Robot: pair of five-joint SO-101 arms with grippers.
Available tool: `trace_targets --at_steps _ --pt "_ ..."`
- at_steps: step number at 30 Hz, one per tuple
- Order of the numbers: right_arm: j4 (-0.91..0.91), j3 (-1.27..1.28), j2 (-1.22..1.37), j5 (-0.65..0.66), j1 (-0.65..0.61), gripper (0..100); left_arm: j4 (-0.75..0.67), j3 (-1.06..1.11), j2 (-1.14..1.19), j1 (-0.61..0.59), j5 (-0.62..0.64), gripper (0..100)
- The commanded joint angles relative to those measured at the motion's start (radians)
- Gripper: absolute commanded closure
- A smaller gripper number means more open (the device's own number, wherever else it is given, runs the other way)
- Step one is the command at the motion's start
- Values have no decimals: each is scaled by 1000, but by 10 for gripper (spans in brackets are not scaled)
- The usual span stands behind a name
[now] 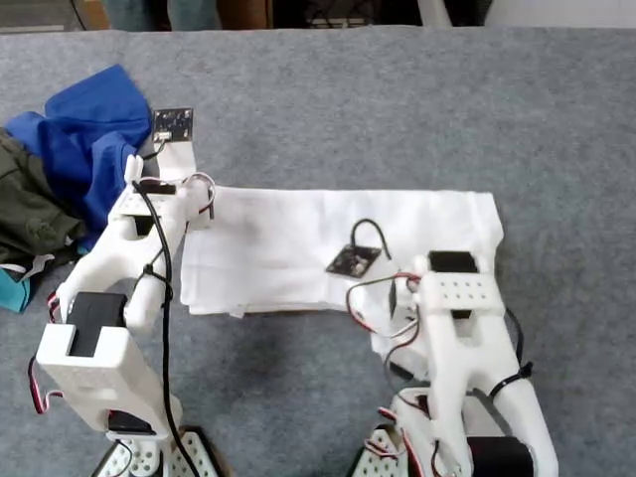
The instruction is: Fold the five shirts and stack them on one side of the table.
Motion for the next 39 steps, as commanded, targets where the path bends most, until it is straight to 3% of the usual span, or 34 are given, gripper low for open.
trace_targets --at_steps 1,7,13,30,33,39 --pt "17 -68 -24 11 -18 892 -15 -8 -46 13 -12 971" --pt "18 -139 -25 58 26 868 -15 -8 -46 13 -12 971" --pt "81 -165 -31 204 114 843 -15 -8 -46 13 -12 971" --pt "-384 257 -41 333 123 712 -15 -8 -46 13 -12 971" --pt "-428 269 -44 333 124 718 -15 -8 -46 13 -12 971" --pt "-451 269 -41 334 124 867 -14 -7 -46 13 -12 971"
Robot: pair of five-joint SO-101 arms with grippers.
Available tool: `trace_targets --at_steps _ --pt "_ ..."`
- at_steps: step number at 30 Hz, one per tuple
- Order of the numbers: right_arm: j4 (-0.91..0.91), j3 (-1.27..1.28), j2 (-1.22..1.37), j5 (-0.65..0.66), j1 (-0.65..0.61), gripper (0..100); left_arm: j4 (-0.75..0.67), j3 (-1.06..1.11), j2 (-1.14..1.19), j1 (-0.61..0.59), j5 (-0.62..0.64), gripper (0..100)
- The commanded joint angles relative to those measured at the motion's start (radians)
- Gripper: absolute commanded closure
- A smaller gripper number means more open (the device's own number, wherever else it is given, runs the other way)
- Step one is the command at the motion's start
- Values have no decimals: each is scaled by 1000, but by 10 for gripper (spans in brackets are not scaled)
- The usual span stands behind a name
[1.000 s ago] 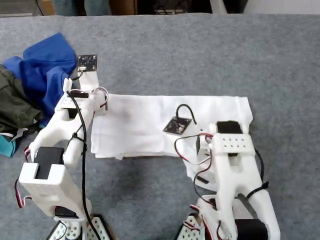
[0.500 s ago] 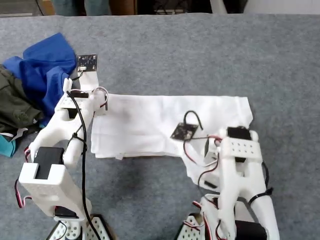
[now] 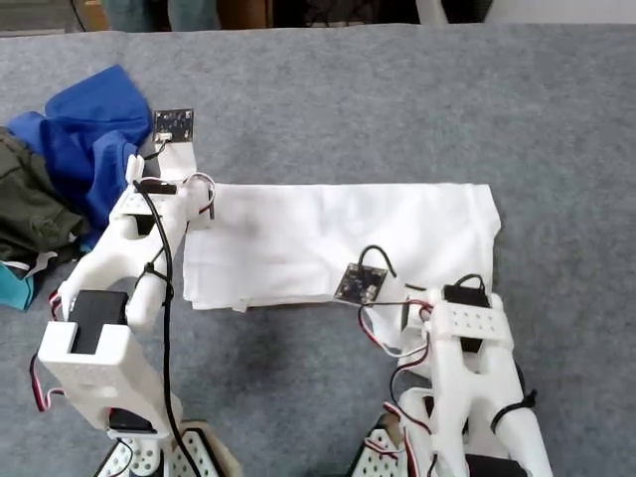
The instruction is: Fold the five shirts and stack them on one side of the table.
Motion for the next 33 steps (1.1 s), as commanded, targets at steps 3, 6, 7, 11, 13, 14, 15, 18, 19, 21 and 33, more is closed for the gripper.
trace_targets --at_steps 3,6,7,11,13,14,15,18,19,21,33 --pt "-3 13 7 14 -9 924 -14 -7 -46 13 -12 971" --pt "109 -79 5 14 -9 972 -14 -7 -46 13 -12 971" --pt "153 -119 5 14 -6 975 -14 -7 -46 13 -12 971" --pt "290 -271 5 11 -5 977 -14 -7 -46 13 -14 971" --pt "331 -343 5 9 -5 978 -14 -5 -46 13 -14 971" --pt "345 -374 7 9 -5 978 -14 -5 -46 13 -14 971" --pt "356 -404 7 9 -5 978 -14 -5 -46 13 -14 971" --pt "365 -473 8 9 -3 978 -14 -4 -46 13 -14 971" --pt "364 -493 8 9 -3 978 -14 -4 -46 13 -14 971" --pt "358 -527 10 9 -3 978 -14 -2 -46 13 -14 971" --pt "359 -983 443 15 -11 984 -14 -2 -46 12 -14 971"
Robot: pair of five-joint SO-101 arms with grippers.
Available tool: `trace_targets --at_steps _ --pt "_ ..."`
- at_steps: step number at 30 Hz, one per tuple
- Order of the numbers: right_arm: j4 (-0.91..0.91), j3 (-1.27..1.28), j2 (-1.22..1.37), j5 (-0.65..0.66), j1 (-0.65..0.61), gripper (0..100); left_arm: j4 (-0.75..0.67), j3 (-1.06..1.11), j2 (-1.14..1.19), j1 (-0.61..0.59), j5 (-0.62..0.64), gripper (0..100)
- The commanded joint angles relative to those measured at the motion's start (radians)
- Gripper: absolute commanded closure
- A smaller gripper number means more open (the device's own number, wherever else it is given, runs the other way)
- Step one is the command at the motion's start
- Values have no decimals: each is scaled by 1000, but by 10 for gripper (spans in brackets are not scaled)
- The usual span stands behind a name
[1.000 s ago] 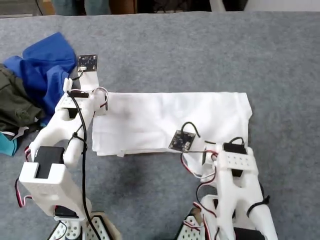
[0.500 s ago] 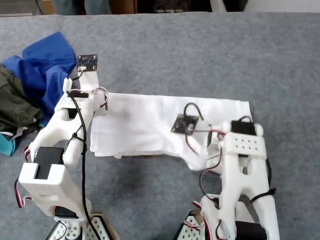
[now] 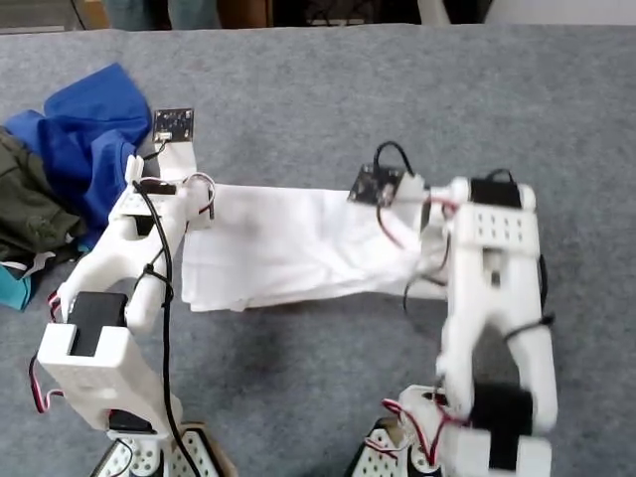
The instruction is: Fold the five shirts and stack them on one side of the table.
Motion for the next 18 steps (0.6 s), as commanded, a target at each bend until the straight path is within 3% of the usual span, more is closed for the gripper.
trace_targets --at_steps 1,11,13,16,18 --pt "2 -180 134 17 -11 983 -14 -2 -46 12 -6 971" --pt "87 -501 521 72 -54 962 -14 -2 -46 12 -6 971" --pt "98 -553 553 52 -54 850 -14 -2 -46 12 -11 971" --pt "121 -605 568 -25 -46 603 -14 -1 -48 15 -43 971" --pt "163 -636 556 -41 -40 511 -14 -1 -48 15 -43 971"
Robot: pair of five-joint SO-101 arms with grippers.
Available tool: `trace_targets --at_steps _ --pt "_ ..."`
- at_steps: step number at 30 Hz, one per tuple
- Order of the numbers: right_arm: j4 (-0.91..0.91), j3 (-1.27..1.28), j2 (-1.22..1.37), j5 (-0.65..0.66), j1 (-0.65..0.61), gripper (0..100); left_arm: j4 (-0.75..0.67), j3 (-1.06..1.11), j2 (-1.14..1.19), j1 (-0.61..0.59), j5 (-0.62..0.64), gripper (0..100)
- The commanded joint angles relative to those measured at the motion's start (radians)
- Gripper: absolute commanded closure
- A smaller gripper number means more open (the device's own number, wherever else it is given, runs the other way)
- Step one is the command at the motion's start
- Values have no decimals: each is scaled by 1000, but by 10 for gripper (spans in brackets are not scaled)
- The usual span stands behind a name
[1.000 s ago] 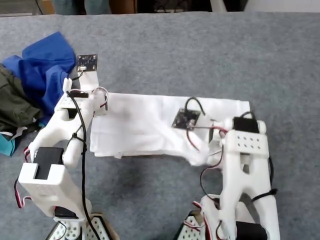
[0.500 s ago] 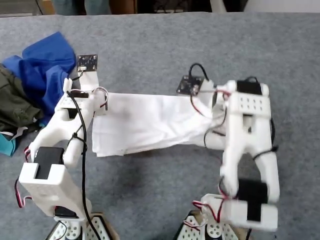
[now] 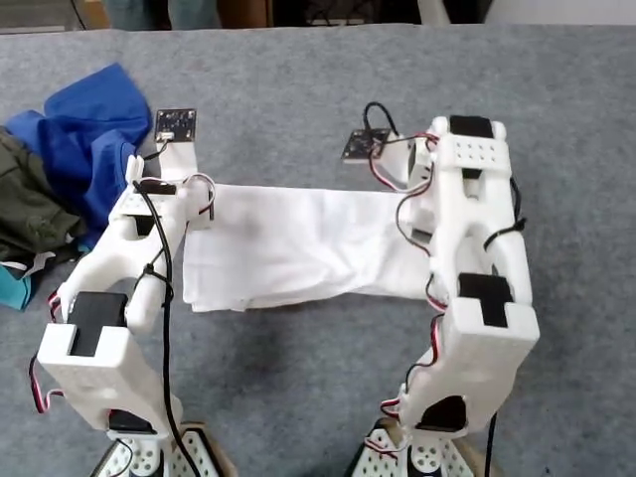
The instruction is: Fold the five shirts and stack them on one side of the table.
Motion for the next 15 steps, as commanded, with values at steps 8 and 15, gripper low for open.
trace_targets --at_steps 8,15 --pt "245 -41 -209 -78 83 758 -14 -1 -48 15 -14 971" --pt "130 308 -446 -87 149 952 -14 -1 -51 15 -14 971"
